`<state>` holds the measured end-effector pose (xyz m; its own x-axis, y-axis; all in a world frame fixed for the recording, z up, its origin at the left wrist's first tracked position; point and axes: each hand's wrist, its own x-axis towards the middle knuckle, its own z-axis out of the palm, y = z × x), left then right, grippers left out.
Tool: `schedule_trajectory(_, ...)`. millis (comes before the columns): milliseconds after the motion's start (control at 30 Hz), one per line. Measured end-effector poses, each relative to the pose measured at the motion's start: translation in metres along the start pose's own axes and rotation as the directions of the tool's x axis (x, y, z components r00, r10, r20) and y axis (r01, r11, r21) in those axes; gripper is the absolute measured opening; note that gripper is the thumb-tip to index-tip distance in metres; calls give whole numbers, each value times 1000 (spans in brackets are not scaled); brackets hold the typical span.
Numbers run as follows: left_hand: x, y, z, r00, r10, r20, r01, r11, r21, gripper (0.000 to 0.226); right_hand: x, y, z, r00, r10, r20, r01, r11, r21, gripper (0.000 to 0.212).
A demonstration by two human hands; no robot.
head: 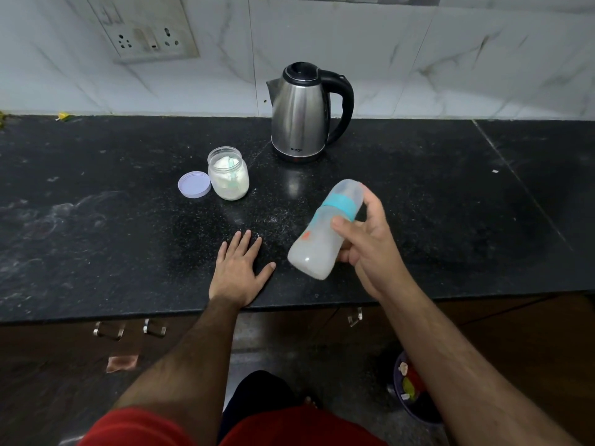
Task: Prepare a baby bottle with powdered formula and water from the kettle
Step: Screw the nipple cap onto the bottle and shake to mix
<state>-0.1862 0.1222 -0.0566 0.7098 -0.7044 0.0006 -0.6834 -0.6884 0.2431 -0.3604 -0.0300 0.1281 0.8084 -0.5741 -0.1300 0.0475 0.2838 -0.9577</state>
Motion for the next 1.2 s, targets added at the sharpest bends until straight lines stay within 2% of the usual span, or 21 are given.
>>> schedule_trajectory(67, 0, 0, 0, 1000, 2, -4, -2, 1000, -3, 76, 4, -1, -2, 993, -34, -110, 40, 998, 50, 68)
schedule_trajectory(133, 0, 0, 1, 1000, 2, -5, -2, 1000, -5, 76, 6, 0, -4, 986, -47, -162, 58, 996, 66, 62)
schedule_trajectory(267, -1, -1, 0, 1000, 3, -3, -3, 1000, -7, 81, -2, 4, 1, 1000, 18, 4, -18, 999, -37, 72)
schedule_trajectory(333, -1, 0, 0, 1000, 2, -5, -2, 1000, -11, 80, -3, 2, 3, 1000, 17, 20, -16, 999, -38, 76)
schedule_trajectory(500, 0, 0, 2, 1000, 4, -10, -4, 1000, -14, 75, 9, -1, -3, 975, -48, -216, 61, 997, 55, 65)
schedule_trajectory(700, 0, 0, 1, 1000, 1, -6, -1, 1000, -18, 75, -4, 4, -4, 1000, -10, -24, 8, 997, -74, 73)
schedule_trajectory(1033, 0, 1, -1, 1000, -1, 22, 1, 1000, -29, 74, -1, -1, -19, 997, -61, -44, 54, 989, -141, 86)
schedule_trajectory(1133, 2, -1, -4, 998, 0, 65, 3, 999, -53, 76, -1, -3, -24, 995, -85, -47, 76, 982, -171, 87)
schedule_trajectory(1200, 5, -2, -8, 992, -3, 123, 12, 998, -66, 77, -1, -7, -26, 995, -94, -37, 86, 980, -178, 80)
